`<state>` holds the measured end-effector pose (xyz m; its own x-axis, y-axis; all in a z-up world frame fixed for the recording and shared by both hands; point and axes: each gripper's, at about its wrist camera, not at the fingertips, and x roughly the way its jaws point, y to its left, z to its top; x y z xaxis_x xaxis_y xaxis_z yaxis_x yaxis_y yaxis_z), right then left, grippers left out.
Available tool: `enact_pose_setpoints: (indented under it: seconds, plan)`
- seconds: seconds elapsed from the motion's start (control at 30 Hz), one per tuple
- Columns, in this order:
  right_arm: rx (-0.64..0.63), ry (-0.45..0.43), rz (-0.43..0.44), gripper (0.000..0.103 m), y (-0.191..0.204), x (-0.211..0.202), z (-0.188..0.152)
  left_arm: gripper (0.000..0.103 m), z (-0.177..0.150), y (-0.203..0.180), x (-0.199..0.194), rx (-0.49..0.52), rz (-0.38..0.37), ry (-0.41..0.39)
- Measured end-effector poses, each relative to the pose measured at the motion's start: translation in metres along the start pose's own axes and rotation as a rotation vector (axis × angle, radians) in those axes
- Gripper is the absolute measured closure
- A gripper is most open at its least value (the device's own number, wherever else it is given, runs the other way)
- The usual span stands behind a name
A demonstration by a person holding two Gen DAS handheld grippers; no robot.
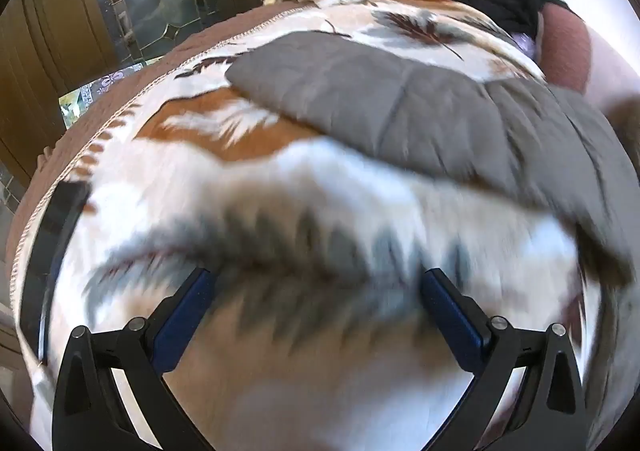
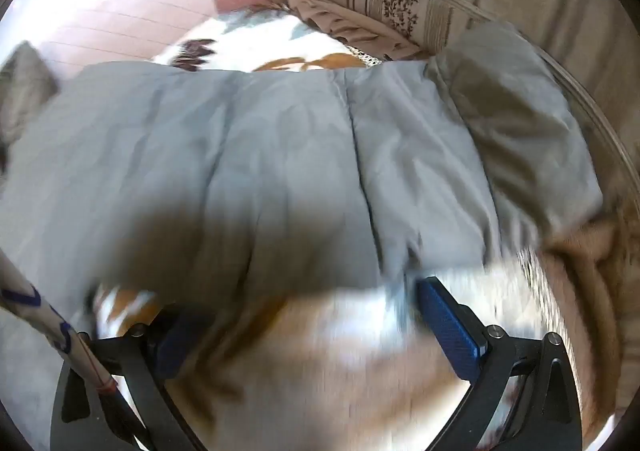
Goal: Fold large clothes
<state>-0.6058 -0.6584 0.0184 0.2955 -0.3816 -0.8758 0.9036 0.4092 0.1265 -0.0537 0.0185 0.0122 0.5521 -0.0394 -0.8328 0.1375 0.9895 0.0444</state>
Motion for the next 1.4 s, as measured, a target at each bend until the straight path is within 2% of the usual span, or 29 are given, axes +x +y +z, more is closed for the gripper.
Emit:
enact_pose_setpoints:
  seconds: [0.13, 0.3, 0.37, 0.47, 0.63, 0.73, 0.8, 0.87, 0.93, 1.03, 1.13, 1.4]
  plan:
    - [0.032, -0.103, 0.019, 0.002, -0.016, -0.061, -0.039, 0.0, -0.031, 0.011, -0.045, 0.032, 0.025, -0.043]
    - [0.002, -0.26, 0.079, 0.002, -0.009, -0.16, -0.072, 0.0, -0.061, 0.019, -0.139, 0.059, -0.035, -0.19]
    - [-0.033, -0.331, 0.117, 0.002, 0.005, -0.205, -0.083, 0.0, -0.072, 0.015, -0.183, 0.088, -0.068, -0.245]
    - [-0.085, -0.38, 0.194, 0.002, 0.034, -0.264, -0.103, 0.0, -0.086, 0.001, -0.236, 0.124, -0.145, -0.293]
    - [-0.184, -0.468, 0.317, 0.0, 0.099, -0.341, -0.165, 0.0, -0.13, -0.035, -0.326, 0.189, -0.284, -0.424]
    - [-0.234, -0.422, 0.404, 0.0, 0.14, -0.346, -0.205, 0.0, -0.156, -0.059, -0.354, 0.18, -0.355, -0.446]
    - [-0.25, -0.399, 0.427, 0.0, 0.163, -0.339, -0.227, 0.0, -0.176, -0.071, -0.363, 0.154, -0.366, -0.451]
    - [-0.231, -0.39, 0.429, 0.0, 0.177, -0.334, -0.251, 0.0, -0.192, -0.078, -0.363, 0.134, -0.37, -0.434]
    - [-0.269, -0.384, 0.386, 0.0, 0.193, -0.328, -0.272, 0.0, -0.204, -0.086, -0.359, 0.166, -0.363, -0.419]
    - [-0.309, -0.383, 0.327, 0.0, 0.199, -0.328, -0.283, 0.0, -0.214, -0.092, -0.355, 0.208, -0.331, -0.428]
    - [-0.35, -0.444, 0.267, 0.0, 0.207, -0.338, -0.288, 0.0, -0.221, -0.089, -0.353, 0.207, -0.323, -0.427]
    - [-0.434, -0.48, 0.244, 0.0, 0.229, -0.345, -0.3, 0.0, -0.221, -0.092, -0.35, 0.226, -0.312, -0.42]
